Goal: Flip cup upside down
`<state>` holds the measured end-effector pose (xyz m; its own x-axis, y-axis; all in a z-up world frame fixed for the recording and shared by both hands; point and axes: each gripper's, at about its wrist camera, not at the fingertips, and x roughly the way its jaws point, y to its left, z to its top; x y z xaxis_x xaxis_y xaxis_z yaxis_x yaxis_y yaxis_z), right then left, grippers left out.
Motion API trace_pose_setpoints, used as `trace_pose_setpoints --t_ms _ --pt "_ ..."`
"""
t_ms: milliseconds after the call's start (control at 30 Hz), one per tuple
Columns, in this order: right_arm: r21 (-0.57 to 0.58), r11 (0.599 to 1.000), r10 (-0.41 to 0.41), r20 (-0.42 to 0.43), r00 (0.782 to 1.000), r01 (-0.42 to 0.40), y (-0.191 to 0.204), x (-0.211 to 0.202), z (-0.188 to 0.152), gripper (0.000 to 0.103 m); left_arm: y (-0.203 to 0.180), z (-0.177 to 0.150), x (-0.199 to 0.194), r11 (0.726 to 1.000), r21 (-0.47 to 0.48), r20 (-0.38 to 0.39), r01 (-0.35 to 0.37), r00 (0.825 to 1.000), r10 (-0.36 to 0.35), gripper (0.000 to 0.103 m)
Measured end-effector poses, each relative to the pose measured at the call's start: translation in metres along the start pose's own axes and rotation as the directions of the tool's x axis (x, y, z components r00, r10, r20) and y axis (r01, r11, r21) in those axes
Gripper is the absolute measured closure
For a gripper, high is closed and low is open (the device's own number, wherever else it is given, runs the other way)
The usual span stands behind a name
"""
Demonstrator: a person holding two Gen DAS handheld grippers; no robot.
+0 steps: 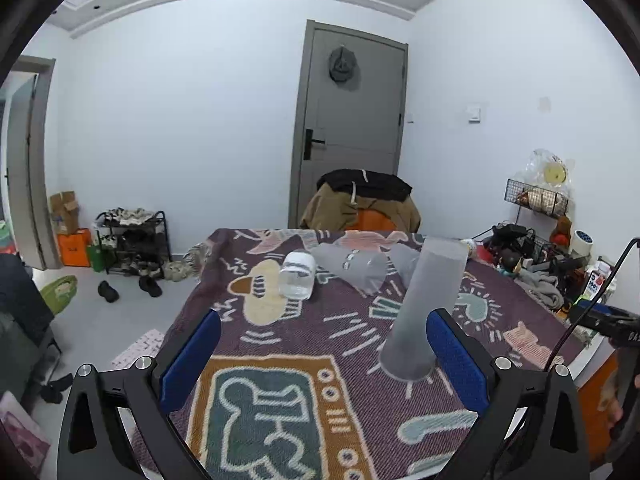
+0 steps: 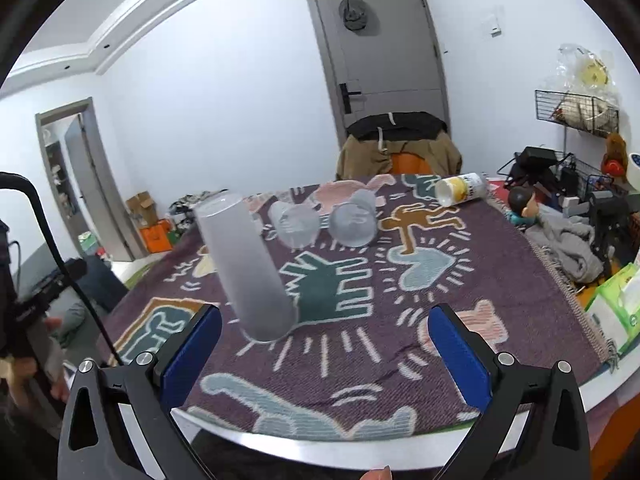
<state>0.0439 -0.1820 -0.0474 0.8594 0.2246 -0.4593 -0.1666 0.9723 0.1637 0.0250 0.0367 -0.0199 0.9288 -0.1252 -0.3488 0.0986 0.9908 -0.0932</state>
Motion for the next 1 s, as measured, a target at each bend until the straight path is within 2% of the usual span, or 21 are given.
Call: trace_pose_setpoints --t_ms 333,667,1000 --pt "-0.048 0.999 0.01 0.042 0.999 -0.008 0.011 -0.017 -0.018 0.0 -0.002 -0.018 -0.028 0.997 -0.005 0.06 -0.082 0.995 0.082 0.0" --pt "-0.076 0.997 -0.003 0.08 0.997 0.009 0.013 -0.026 -0.024 0.0 -0.016 -0.021 -0.033 0.995 0.032 0.056 -0.093 0.994 0.091 0.0" --pt "-0.056 0.998 -0.018 0.061 0.998 0.021 0.007 -0.023 -0.028 0.0 -0.022 -0.022 -0.029 0.994 0.053 0.034 -0.099 0.995 0.098 0.0"
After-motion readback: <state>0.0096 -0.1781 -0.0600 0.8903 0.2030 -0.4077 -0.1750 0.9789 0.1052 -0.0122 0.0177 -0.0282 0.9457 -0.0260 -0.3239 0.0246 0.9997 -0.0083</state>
